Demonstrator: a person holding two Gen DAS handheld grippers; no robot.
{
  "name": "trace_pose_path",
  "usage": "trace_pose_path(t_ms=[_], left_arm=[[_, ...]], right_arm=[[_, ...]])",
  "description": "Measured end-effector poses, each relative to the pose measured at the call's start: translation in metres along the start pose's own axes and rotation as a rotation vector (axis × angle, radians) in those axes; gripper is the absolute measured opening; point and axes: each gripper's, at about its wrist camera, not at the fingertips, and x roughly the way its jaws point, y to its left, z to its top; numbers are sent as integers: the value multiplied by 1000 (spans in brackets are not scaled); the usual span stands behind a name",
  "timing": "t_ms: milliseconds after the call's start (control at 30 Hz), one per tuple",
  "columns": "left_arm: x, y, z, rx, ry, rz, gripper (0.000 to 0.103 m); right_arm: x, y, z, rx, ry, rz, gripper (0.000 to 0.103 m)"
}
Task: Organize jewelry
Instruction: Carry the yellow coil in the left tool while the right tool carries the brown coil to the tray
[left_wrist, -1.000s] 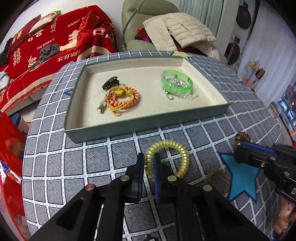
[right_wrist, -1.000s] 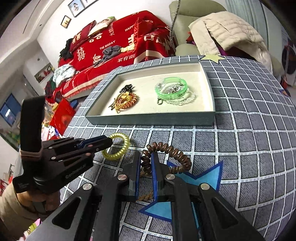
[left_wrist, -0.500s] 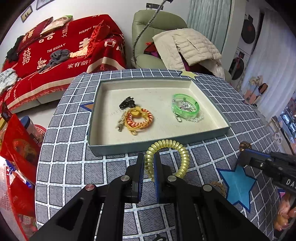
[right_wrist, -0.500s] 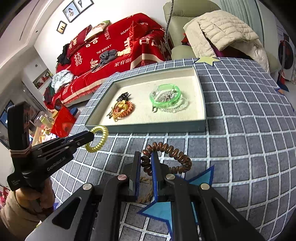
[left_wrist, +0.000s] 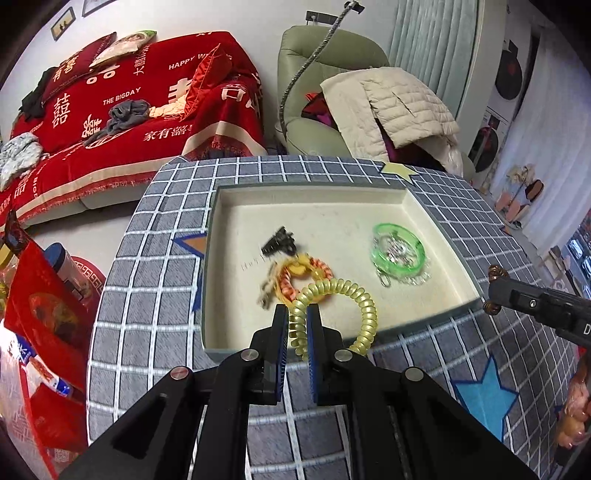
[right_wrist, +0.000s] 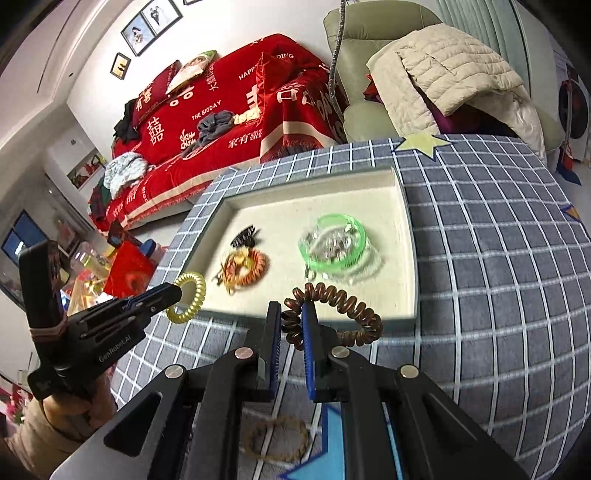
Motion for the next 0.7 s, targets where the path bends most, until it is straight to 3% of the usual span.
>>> trace_pose_path(t_ms=[267,700], left_arm=[[19,4,18,-10,10,19,31],[57,-1,22,24,69,35,31]], right_arm=[[25,-2,21,5,22,2,12],[73,-13,24,9,131,-12,12]])
